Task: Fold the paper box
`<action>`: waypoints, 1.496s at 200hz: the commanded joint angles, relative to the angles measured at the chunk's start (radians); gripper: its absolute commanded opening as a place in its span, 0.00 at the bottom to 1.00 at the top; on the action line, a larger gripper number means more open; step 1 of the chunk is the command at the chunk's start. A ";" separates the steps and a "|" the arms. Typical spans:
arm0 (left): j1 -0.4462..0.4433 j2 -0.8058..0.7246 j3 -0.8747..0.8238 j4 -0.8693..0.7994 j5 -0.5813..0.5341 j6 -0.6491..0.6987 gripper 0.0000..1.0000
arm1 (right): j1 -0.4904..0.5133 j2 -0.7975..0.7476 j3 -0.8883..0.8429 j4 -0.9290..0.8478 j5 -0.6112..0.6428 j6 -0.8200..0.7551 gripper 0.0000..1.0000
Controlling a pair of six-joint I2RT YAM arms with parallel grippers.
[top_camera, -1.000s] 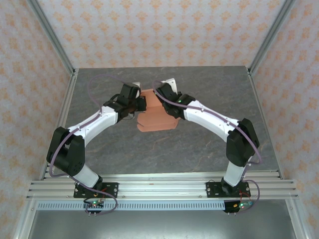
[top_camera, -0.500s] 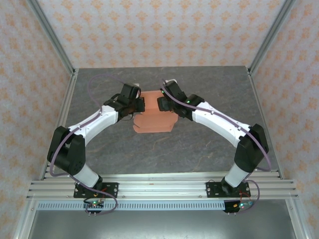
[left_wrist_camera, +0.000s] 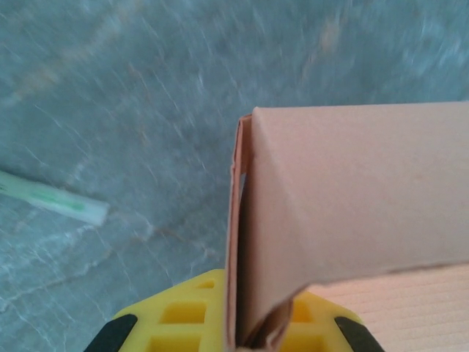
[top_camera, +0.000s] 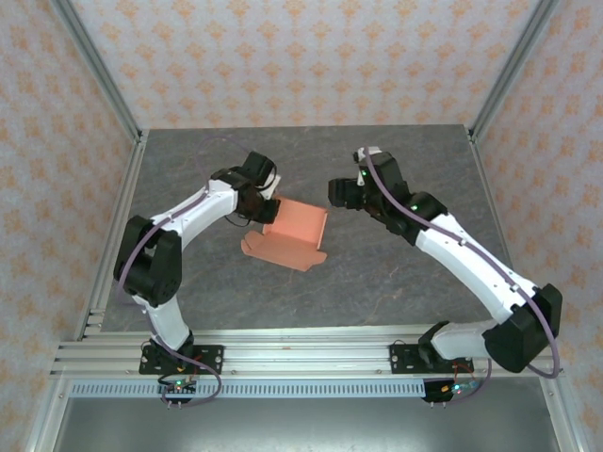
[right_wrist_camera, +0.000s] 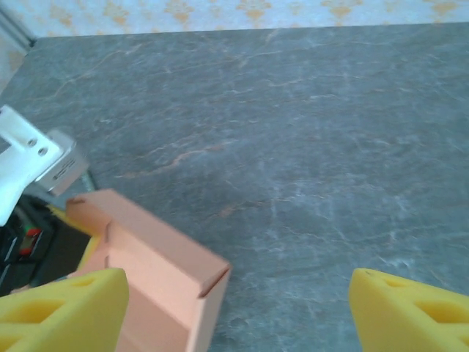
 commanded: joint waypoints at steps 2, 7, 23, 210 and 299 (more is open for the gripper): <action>0.000 0.068 0.089 -0.218 0.050 0.108 0.00 | -0.007 -0.012 -0.060 -0.011 -0.012 0.003 0.79; -0.003 0.089 0.114 -0.247 0.044 0.117 0.00 | -0.007 -0.015 -0.069 -0.013 -0.010 -0.001 0.79; -0.014 0.175 0.192 -0.332 0.004 0.144 0.00 | -0.009 -0.026 -0.100 -0.015 0.008 -0.010 0.79; -0.167 0.639 0.831 -0.643 -0.396 0.188 0.13 | -0.019 -0.098 -0.219 -0.038 0.114 -0.059 0.79; -0.296 0.844 1.148 -0.764 -0.414 0.555 0.20 | -0.047 -0.204 -0.257 -0.117 0.164 -0.043 0.80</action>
